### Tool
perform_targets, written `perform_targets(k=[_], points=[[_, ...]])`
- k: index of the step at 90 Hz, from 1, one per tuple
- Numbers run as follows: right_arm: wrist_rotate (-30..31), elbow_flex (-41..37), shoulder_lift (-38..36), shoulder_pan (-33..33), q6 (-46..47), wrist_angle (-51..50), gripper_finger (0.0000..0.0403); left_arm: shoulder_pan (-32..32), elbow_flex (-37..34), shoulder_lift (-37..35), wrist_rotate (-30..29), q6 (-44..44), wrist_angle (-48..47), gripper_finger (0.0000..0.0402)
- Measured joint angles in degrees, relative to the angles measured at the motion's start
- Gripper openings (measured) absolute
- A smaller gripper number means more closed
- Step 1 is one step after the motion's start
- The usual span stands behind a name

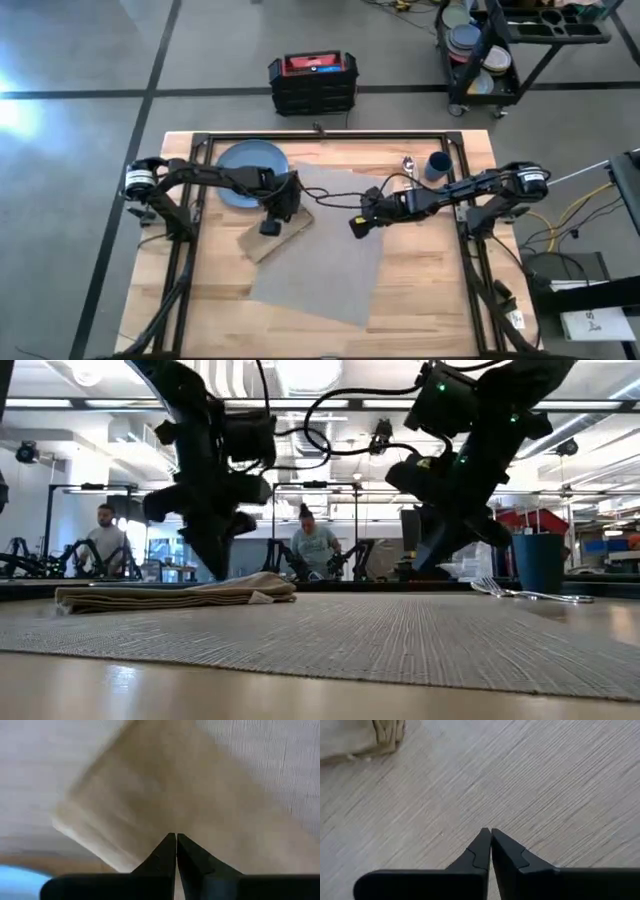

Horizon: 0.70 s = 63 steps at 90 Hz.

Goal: Set table place
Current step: Move the brown table napkin to the middle left of the table

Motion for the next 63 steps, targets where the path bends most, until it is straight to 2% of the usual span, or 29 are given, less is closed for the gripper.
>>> perform_targets(k=[30, 47, 63], points=[[-5.3, -0.3, 4.5, 0.0, -1.8, 0.1, 0.0, 0.0, -3.1, 0.0, 0.3, -5.0, -10.4, 0.0], [-7.3, 0.0, 6.6, 0.3, -1.8, 0.9, 0.0, -1.0, -2.8, -0.4, 10.3, -5.4, -12.3, 0.0], [-7.5, 0.0, 6.4, 0.2, -1.7, 0.7, 0.0, -1.4, -2.8, -0.4, 8.9, -5.4, -11.9, 0.0]])
